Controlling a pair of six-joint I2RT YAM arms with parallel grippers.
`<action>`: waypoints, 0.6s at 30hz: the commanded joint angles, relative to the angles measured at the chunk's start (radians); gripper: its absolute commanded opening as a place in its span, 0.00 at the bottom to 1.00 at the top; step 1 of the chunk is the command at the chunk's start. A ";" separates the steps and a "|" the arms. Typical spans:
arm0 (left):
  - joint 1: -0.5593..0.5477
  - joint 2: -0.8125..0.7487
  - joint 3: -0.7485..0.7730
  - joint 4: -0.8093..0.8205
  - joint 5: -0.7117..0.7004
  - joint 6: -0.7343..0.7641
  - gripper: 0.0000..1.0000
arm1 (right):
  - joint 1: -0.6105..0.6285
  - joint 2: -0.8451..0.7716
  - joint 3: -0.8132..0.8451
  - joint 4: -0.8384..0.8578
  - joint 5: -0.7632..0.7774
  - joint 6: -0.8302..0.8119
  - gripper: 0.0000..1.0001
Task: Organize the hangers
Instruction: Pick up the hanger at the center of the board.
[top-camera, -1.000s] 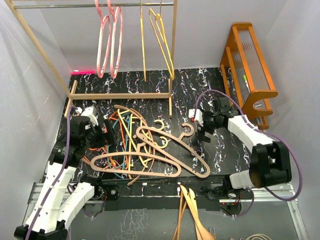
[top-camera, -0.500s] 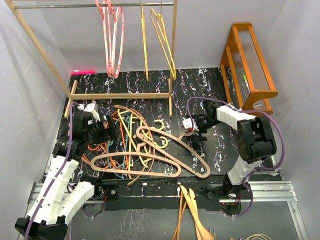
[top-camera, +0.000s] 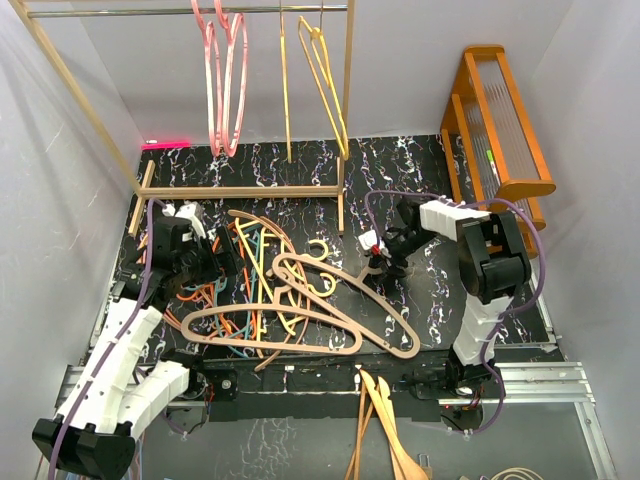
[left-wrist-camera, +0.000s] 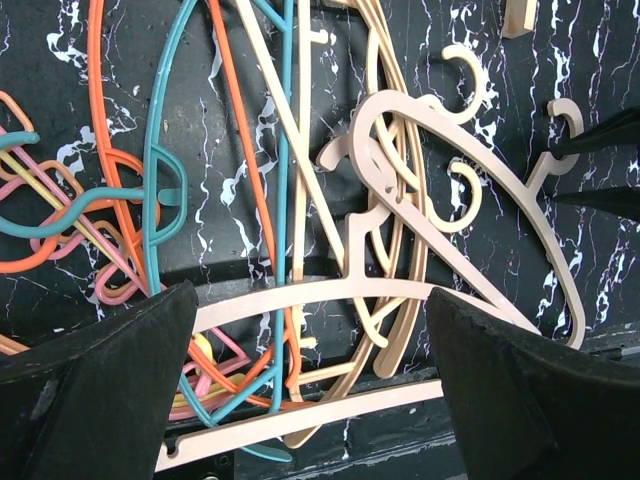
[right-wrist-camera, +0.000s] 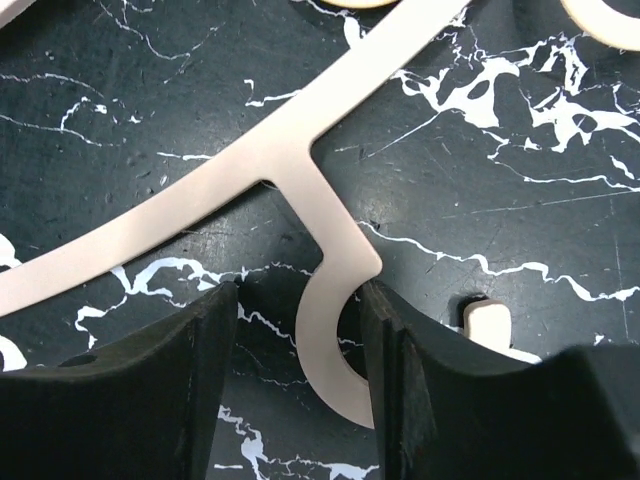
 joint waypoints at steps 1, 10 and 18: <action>-0.001 0.009 0.049 -0.004 0.007 -0.003 0.97 | 0.025 0.089 0.031 0.015 0.109 0.018 0.53; -0.009 0.049 0.084 0.004 0.005 0.006 0.97 | 0.030 0.146 0.086 0.007 0.207 0.126 0.48; -0.057 0.095 0.093 -0.015 -0.037 0.018 0.96 | 0.035 0.088 0.073 0.005 0.200 0.218 0.08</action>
